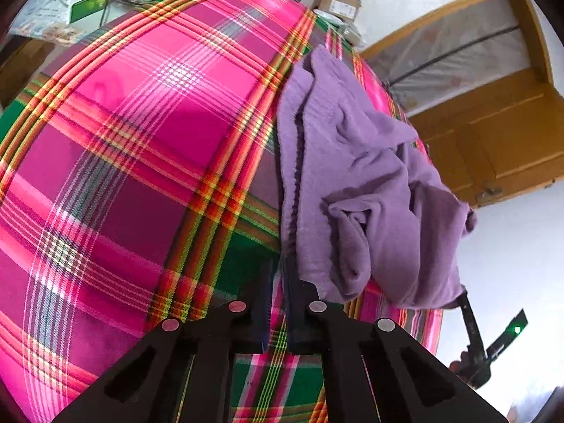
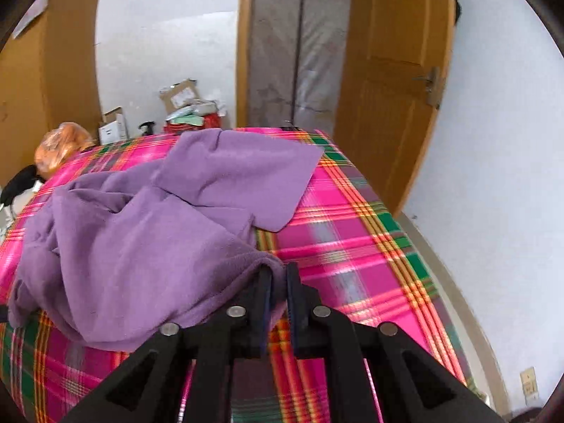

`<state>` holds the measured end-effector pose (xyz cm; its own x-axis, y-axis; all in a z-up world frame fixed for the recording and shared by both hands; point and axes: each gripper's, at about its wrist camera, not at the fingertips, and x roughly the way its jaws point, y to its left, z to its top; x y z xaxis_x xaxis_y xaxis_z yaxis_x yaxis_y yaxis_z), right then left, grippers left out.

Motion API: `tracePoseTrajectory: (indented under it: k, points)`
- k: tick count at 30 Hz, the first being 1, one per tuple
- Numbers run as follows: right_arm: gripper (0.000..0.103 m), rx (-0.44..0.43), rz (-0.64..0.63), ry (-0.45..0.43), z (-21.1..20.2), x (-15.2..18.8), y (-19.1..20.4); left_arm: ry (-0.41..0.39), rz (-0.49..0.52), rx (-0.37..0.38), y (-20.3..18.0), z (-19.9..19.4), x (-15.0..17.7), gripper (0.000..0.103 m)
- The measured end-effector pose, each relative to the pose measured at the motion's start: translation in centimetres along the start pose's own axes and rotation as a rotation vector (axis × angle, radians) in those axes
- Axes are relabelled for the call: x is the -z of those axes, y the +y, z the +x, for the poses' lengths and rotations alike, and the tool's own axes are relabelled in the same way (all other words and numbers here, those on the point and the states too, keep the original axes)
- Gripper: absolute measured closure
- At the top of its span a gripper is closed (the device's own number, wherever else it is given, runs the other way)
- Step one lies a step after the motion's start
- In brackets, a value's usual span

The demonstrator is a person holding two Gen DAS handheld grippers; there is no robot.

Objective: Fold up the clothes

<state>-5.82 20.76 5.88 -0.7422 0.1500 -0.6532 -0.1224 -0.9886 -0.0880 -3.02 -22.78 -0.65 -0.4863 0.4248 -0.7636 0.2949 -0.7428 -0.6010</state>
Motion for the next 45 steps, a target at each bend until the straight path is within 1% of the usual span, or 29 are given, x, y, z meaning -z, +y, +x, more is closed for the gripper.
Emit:
tracePoseTrajectory:
  k: [1,2,5,11,12,14,16,17,21,22,26,27,28,29,31,33,34,36,38,40,42,43,44,45]
  points:
    - [0.089,0.024,-0.002,0.0,-0.3,0.0,0.1,0.002,0.003,0.0,0.0,0.0,0.1,0.097]
    - [0.087,0.035,-0.01,-0.008,-0.8,0.0,0.4,0.004,0.007,-0.001,-0.1,-0.1,0.1,0.097]
    - [0.082,0.036,-0.055,-0.07,-2.9,0.0,1.9,0.01,0.017,-0.002,-0.1,-0.2,0.3,0.097]
    - [0.077,-0.198,-0.131,-0.199,-7.7,0.5,6.8,0.013,-0.006,-0.001,0.3,-0.1,-0.3,0.097]
    - [0.073,-0.275,-0.149,-0.182,-7.9,0.7,8.0,0.015,-0.007,0.0,0.3,0.0,-0.4,0.097]
    - [0.072,-0.441,-0.188,-0.103,-7.3,1.0,10.9,0.018,-0.008,0.0,0.4,-0.1,-0.2,0.097]
    - [0.072,-0.537,-0.204,-0.037,-6.5,1.5,13.4,0.018,-0.009,0.001,0.5,-0.4,0.0,0.097]
    - [0.072,-0.608,-0.217,0.001,-6.1,1.8,15.1,0.018,-0.008,0.002,0.7,-0.6,0.0,0.097]
    - [0.071,-0.707,-0.262,0.089,-5.1,3.2,19.7,0.014,-0.013,-0.007,1.2,-1.2,0.1,0.097]
    - [0.071,-0.726,-0.276,0.106,-4.8,3.5,20.8,0.013,-0.015,-0.009,1.2,-1.1,0.0,0.092]
    - [0.071,-0.703,-0.335,0.149,-3.8,4.2,23.6,0.016,-0.029,-0.012,1.2,-0.4,-0.2,0.092]
    - [0.072,-0.688,-0.338,0.168,-3.2,4.4,23.9,0.017,-0.03,-0.012,1.2,-0.3,-0.2,0.092]
    - [0.084,-0.672,-0.333,0.173,-2.9,4.6,23.8,0.017,-0.03,-0.011,1.2,-0.2,-0.3,0.092]
    - [0.092,-0.657,-0.325,0.178,-2.7,4.8,23.6,0.017,-0.03,-0.01,1.2,-0.2,-0.3,0.092]
    - [0.092,-0.661,-0.255,0.179,-2.3,4.4,22.3,0.017,-0.037,-0.007,1.5,-0.3,-0.4,0.092]
    - [0.093,-0.691,-0.164,0.183,-2.5,4.2,20.2,0.015,-0.045,0.001,1.7,-0.3,-0.6,0.092]
    - [0.093,-0.708,-0.136,0.191,-2.7,4.1,19.6,0.014,-0.048,0.003,1.6,-0.2,-0.8,0.087]
    - [0.093,-0.783,-0.082,0.222,-3.4,4.1,18.1,0.012,-0.058,0.016,1.7,-0.1,-1.1,0.085]
    - [0.094,-0.834,-0.045,0.264,-4.1,4.5,17.2,0.007,-0.065,0.025,1.6,0.0,-1.6,0.085]
    - [0.095,-0.867,-0.031,0.304,-4.8,5.2,16.7,-0.002,-0.069,0.033,1.5,0.0,-2.1,0.085]
    - [0.096,-0.859,-0.043,0.341,-5.0,6.2,16.5,-0.009,-0.07,0.04,1.4,0.0,-2.6,0.085]
    - [0.099,-0.873,-0.035,0.369,-5.0,6.8,16.4,-0.012,-0.072,0.041,1.3,0.1,-2.9,0.085]
    - [0.099,-0.89,-0.039,0.407,-4.8,7.6,16.5,-0.014,-0.076,0.042,1.2,0.3,-3.2,0.085]
    - [0.1,-0.878,-0.049,0.419,-4.6,8.0,16.7,-0.016,-0.077,0.045,1.1,0.4,-3.5,0.085]
